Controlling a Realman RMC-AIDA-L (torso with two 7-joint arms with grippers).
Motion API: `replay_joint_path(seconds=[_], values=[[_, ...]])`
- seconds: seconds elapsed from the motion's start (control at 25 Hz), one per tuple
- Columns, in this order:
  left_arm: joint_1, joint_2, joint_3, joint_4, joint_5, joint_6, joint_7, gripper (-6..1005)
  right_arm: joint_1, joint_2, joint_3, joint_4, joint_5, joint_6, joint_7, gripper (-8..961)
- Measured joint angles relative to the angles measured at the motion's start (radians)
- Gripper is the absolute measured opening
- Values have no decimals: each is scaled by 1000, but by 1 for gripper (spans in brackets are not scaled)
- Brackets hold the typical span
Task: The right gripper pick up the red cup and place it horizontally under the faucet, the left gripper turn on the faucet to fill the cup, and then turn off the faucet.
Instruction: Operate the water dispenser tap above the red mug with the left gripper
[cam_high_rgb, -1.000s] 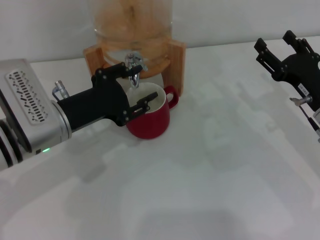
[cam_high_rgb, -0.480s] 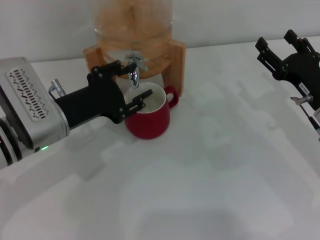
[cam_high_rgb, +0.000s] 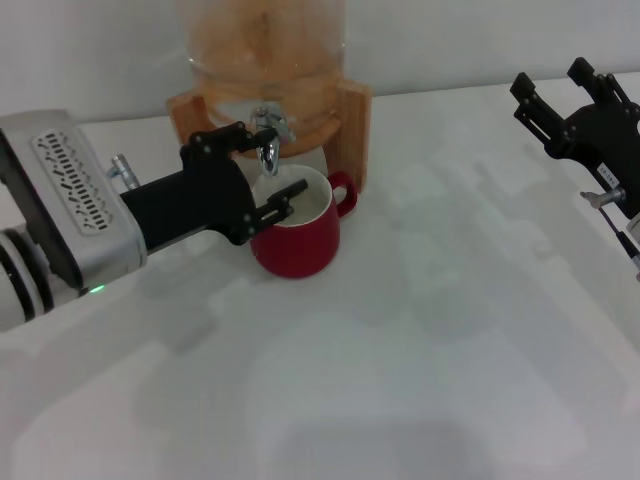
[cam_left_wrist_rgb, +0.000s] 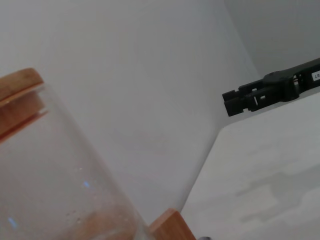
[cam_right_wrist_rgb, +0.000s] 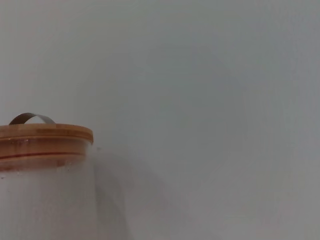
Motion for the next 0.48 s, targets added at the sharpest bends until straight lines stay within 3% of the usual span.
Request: replay_joint_path(seconds=[0.48], values=[[-19,0,33,-4,2,-5,17,599,-3,0,1,-2,0,0,0,813]])
